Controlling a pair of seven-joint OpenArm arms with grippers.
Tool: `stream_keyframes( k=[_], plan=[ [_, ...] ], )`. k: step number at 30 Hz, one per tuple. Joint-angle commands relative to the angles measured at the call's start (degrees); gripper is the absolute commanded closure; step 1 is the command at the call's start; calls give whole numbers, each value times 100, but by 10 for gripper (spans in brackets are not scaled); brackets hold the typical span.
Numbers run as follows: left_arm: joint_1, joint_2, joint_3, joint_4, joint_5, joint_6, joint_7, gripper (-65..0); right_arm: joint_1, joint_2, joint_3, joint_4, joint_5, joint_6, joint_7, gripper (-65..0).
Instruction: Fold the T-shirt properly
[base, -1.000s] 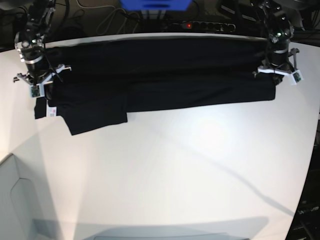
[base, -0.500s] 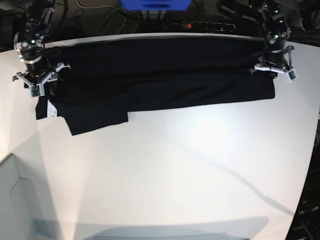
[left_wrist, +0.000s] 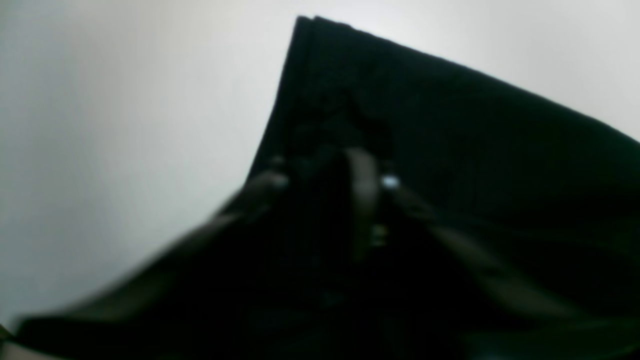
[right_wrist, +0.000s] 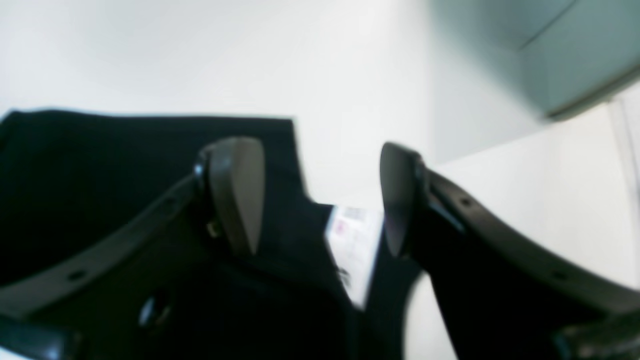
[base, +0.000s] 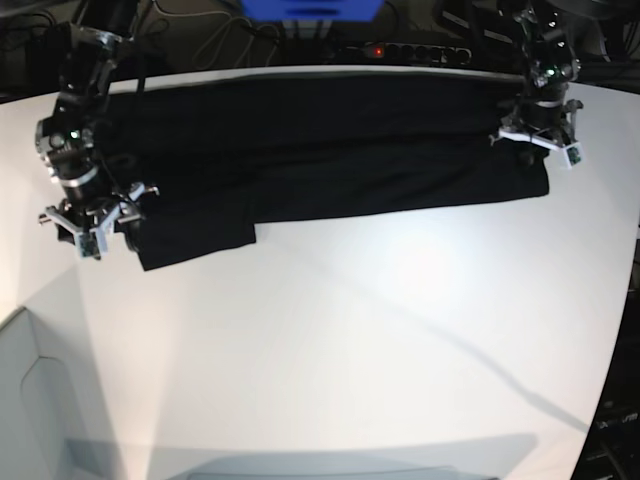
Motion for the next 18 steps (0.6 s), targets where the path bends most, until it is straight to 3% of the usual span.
stream_keyframes(
  k=[1, 3, 11, 18],
  plan=[
    [22, -43, -35, 91, -19, -20, -102, -269, 256, 78, -57, -111, 60, -30, 56, -378],
    [22, -43, -35, 82, -2, -20, -102, -303, 634, 78, -189, -595, 60, -30, -58, -378],
    [31, -60, -44, 73, 7, -20, -102, -297, 1531, 157, -338, -2441, 51, -39, -32, -379],
    [13, -60, -44, 65, 16, -20, -102, -298, 1610, 166, -338, -2898, 51, -39, -23, -364]
  ],
)
